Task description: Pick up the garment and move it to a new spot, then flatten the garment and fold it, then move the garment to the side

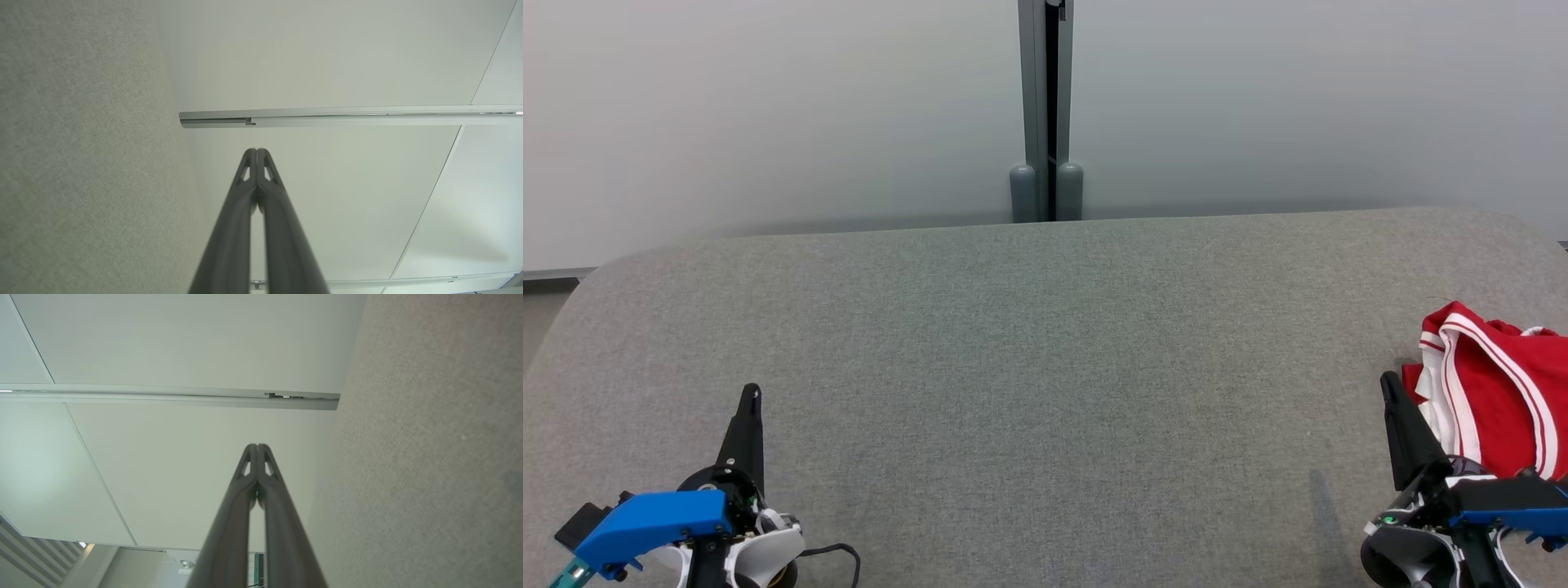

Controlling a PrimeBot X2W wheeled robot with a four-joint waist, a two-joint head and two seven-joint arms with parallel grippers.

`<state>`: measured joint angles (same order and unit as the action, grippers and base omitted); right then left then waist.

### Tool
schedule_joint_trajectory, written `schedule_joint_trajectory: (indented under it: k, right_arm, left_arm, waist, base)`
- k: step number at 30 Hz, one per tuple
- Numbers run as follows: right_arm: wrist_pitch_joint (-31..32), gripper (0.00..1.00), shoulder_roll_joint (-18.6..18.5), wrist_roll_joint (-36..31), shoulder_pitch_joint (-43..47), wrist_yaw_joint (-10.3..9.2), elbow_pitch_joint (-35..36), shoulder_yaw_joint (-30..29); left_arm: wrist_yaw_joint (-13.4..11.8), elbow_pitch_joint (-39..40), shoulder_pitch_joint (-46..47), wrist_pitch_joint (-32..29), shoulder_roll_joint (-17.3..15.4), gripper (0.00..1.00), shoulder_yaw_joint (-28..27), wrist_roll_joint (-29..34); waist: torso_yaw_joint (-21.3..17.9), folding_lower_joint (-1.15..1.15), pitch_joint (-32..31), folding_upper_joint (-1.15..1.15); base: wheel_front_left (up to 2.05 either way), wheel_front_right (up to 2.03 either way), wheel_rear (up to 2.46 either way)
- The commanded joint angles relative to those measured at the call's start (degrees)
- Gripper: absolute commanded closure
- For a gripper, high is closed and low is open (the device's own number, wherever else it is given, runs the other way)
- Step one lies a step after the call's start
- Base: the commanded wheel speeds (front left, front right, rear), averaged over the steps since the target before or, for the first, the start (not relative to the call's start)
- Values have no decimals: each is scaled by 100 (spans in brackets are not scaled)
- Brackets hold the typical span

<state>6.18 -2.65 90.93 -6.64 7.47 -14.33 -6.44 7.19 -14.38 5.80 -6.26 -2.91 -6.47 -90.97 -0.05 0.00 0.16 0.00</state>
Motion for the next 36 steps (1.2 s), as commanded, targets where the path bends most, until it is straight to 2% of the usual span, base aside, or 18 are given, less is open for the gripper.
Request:
schedule_joint_trajectory:
  k: [1, 36]
  right_arm:
    - [43, 100, -40, 128, 76, 4, 49, -17]
    - [58, 100, -40, 156, 79, 4, 53, -17]
  left_arm:
    - [53, 52, 74, -40, 5, 100, -16, -126]
    - [55, 53, 71, -51, 5, 100, -16, -154]
  waist:
    - [3, 0, 1, 0]
    - [5, 0, 2, 0]
  base:
    - [0, 0, 0]
    - [0, 0, 0]
